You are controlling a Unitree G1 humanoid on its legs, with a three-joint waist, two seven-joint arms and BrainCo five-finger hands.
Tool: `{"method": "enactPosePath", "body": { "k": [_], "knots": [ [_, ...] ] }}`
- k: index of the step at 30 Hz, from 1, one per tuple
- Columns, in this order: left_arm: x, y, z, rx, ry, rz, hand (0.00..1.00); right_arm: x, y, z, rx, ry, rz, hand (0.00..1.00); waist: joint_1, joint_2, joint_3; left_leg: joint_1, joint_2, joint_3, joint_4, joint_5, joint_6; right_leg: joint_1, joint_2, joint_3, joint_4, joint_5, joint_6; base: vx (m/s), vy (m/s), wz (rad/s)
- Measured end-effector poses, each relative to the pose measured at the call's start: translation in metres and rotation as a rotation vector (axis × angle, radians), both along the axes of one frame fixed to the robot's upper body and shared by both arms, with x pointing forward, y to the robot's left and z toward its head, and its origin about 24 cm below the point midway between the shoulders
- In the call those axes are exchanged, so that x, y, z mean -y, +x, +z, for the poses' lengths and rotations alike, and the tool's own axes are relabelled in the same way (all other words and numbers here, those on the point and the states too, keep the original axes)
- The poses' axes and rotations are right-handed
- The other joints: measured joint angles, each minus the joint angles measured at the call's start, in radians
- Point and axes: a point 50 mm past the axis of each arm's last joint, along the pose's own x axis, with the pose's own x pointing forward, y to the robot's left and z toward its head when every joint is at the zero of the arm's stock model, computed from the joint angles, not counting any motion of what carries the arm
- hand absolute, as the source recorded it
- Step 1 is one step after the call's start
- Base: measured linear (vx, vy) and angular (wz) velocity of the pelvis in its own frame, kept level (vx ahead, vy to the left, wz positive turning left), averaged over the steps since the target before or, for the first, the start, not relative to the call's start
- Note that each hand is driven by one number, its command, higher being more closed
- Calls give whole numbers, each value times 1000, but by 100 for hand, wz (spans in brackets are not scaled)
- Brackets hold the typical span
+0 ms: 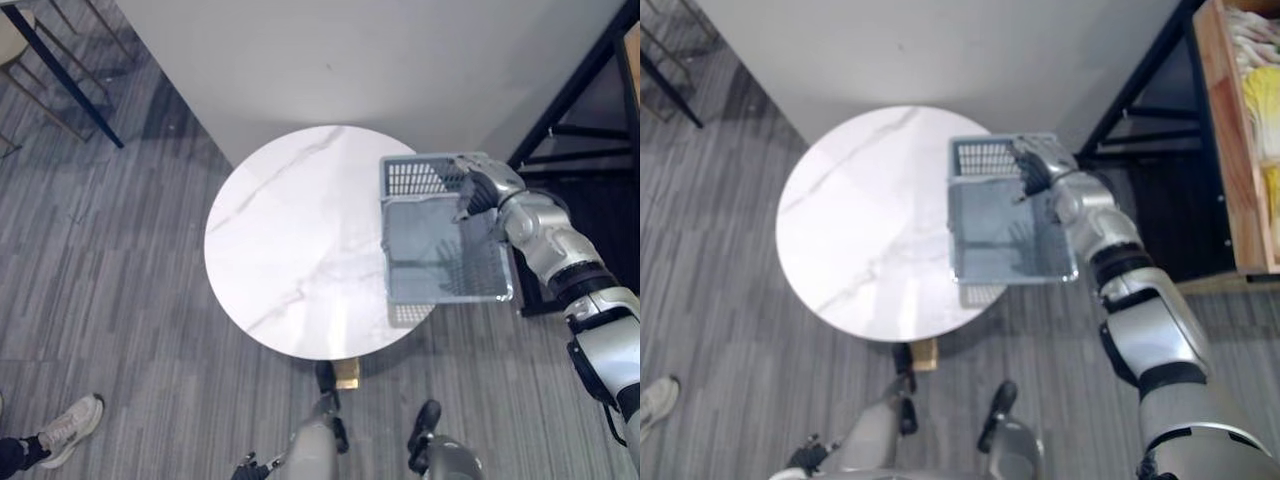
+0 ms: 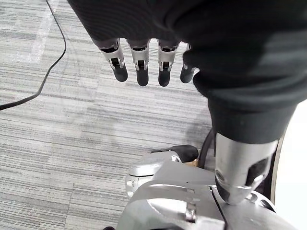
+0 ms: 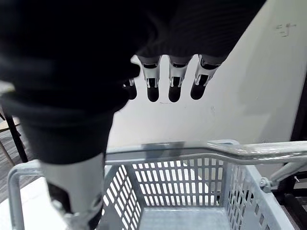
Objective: Pick vegetable in the basket
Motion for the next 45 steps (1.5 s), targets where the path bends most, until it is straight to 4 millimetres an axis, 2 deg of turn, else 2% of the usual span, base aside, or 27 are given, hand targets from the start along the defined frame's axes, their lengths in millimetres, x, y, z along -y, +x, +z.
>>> {"method": "enactPosePath", "body": {
  "k": [10, 16, 17, 21, 27, 34, 37, 45],
  "knots": [
    [0, 1, 0, 5, 1, -1, 0, 8, -2, -19, -53, 16, -33, 0, 3, -2, 23, 0, -11, 6, 1, -1, -5, -5, -9, 8, -7, 1, 2, 47, 7, -2],
    [0, 1, 0, 6, 3, 3, 0, 13, -2, -19, -53, 29, -58, 0, 2, 3, 27, 0, -14, -2, 1, 6, -15, 0, -9, 0, -10, 1, 2, 49, -5, 1],
    [0, 1, 0, 5, 3, 4, 0, 15, -2, -20, -50, 36, -67, 100, 3, 4, 33, 1, -13, -5, 0, 10, -20, 3, -10, -4, -11, 1, 2, 5, 1, 5],
    [0, 0, 0, 0, 2, 5, 0, 20, -1, -12, -10, 71, -93, 100, 4, 9, 53, -2, -8, -10, 0, 10, -20, 3, -7, -10, -13, 0, 2, -7, 3, 2],
    [0, 0, 0, 2, 5, 4, 0, 31, -1, -15, -13, 101, -142, 100, 6, 14, 59, -19, -10, -35, 0, 10, -20, 2, -6, -31, -16, 0, 2, -2, 11, 11],
    [1, 1, 0, 0, 6, -5, 0, 24, 0, -17, -12, 103, -138, 100, 25, 14, 59, -14, -12, -35, 0, 10, -20, 8, -9, -34, -17, 0, 2, 14, 2, 0],
    [1, 1, 0, -2, 8, -7, 0, 15, 1, -23, -45, 92, -127, 100, 24, 13, 59, 7, -11, -33, 0, 10, -20, 29, -13, -34, -17, 0, 2, 5, 1, -2],
    [1, 7, 1, 9, 14, -23, 0, -35, -1, -45, -155, -27, 53, 100, 22, 5, 56, 44, -11, -25, 0, 9, -20, 59, -18, -28, -16, 0, 4, -1, 2, -2]
  ]
}}
